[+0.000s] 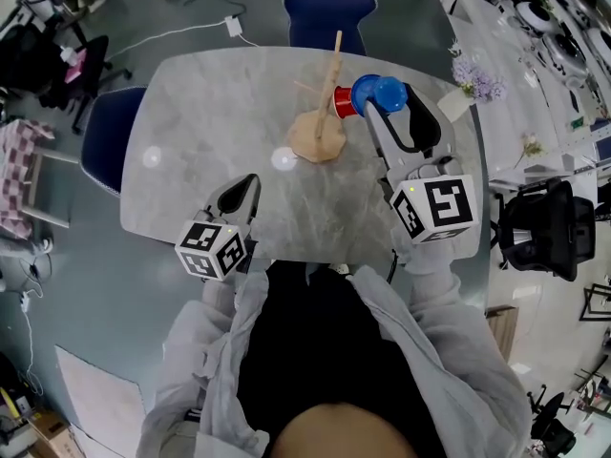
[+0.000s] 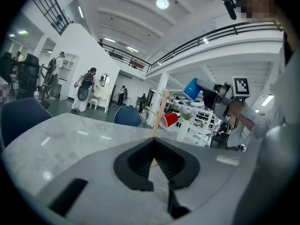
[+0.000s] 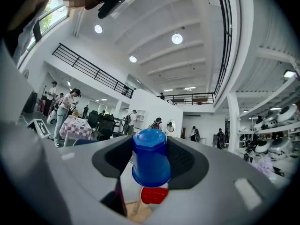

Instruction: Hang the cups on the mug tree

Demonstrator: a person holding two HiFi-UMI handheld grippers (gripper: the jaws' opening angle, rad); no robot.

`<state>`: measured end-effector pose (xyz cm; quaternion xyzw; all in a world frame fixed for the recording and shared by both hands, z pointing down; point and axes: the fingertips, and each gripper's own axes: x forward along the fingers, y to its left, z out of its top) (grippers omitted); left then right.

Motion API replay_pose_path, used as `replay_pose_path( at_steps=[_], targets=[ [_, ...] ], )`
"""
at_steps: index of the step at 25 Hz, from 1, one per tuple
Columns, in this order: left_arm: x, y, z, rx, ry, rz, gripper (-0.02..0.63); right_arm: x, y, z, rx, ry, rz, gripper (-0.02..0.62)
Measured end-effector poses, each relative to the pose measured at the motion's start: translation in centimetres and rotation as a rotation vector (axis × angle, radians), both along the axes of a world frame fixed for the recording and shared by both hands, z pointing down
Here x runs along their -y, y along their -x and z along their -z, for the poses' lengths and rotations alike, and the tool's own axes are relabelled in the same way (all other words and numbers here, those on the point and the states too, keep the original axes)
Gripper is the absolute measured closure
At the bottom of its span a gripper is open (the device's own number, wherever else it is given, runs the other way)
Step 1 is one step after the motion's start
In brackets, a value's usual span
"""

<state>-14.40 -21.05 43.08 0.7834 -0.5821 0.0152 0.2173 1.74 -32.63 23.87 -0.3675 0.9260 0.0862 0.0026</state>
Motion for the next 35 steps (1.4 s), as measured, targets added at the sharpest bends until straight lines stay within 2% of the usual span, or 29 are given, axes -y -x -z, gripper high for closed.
replay_pose_path(
  at_steps=[6, 11, 15, 22, 35],
  targets=[
    [-0.7, 3.7, -0.4, -0.016, 0.002, 0.032, 0.609, -0.8, 4.4, 0.3, -0.013, -0.042, 0.030, 0.359],
    [-1.6, 6.2, -1.6, -0.038, 0.024, 0.067, 0.609, 0.0, 6.5, -1.9, -0.077, -0.072, -0.033, 0.359],
    [-2.1, 7.8, -2.9, -0.055, 0.057, 0.073, 0.609, 0.5, 7.9, -3.2, -0.081, -0.082, -0.074, 0.359],
    [-1.8, 8.1, -4.4, -0.062, 0.092, 0.040, 0.609, 0.8, 7.9, -4.5, -0.102, -0.114, -0.132, 0.359],
    [-1.5, 7.8, -5.4, -0.076, 0.108, -0.022, 0.609, 0.8, 8.1, -6.6, -0.134, -0.077, -0.185, 0.357]
  ],
)
